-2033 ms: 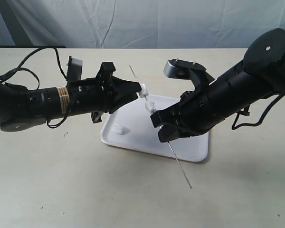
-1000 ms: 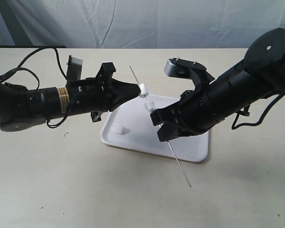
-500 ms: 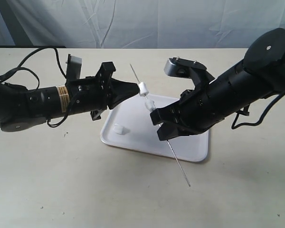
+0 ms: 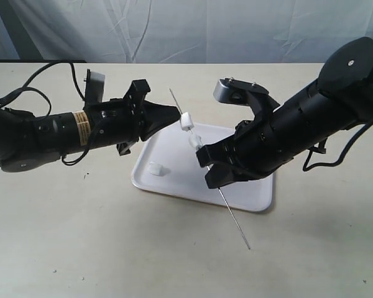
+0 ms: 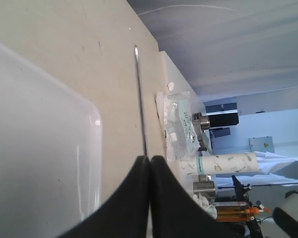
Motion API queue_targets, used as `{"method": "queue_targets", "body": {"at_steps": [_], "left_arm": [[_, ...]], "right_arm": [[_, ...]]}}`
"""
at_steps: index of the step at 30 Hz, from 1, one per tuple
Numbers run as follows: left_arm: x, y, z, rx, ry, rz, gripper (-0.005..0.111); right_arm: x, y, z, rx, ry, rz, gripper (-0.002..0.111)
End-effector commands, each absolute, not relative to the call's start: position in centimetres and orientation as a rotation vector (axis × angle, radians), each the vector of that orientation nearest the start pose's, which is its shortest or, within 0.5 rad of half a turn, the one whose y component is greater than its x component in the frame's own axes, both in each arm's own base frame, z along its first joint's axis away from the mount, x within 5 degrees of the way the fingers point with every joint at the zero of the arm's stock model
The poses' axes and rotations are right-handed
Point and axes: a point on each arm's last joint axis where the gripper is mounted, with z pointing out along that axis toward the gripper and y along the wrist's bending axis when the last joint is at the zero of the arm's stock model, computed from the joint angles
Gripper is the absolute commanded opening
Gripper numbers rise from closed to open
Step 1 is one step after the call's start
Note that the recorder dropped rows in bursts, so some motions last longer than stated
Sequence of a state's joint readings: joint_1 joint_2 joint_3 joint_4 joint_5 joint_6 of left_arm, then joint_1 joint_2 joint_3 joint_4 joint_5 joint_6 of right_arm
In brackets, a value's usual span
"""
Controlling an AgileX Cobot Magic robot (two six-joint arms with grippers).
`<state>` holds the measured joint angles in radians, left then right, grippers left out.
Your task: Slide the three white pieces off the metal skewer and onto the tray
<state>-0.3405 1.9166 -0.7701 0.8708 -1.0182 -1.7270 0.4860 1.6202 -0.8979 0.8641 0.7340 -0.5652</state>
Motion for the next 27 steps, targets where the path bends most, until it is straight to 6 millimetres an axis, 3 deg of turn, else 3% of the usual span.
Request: {"method": "queue_targets", "body": {"at_steps": [1,7,18,21,24,27], "left_arm": [[29.83,-17.07,14.83,-0.222,2.143,-1.614,0.01],[29.73,-17.14,14.92,-0.234,2.144,-1.644,0.026],[29.51,-17.25,14.93,-0.201,2.154,-1.658,0.026],[29.54,-17.24,14.94,-0.206,2.151,-1.658,0.018],[29.72,-17.17,15.03,-0.233,2.133,-1.657,0.001],[29.94,-17.08,15.12,-0.271,2.112,-1.659,0.0]], "right_arm": [[24.2,18.09,19.94,-0.631,2.712,0.895,-0.001],[24.2,18.09,19.94,-0.631,2.712,0.895,-0.001],[24.24,18.08,19.94,-0.637,2.706,0.89,-0.001],[24.24,18.08,19.94,-0.637,2.706,0.89,-0.001],[24.22,18.08,19.94,-0.639,2.707,0.892,-0.001],[24.16,18.09,19.94,-0.643,2.711,0.896,-0.001]]}}
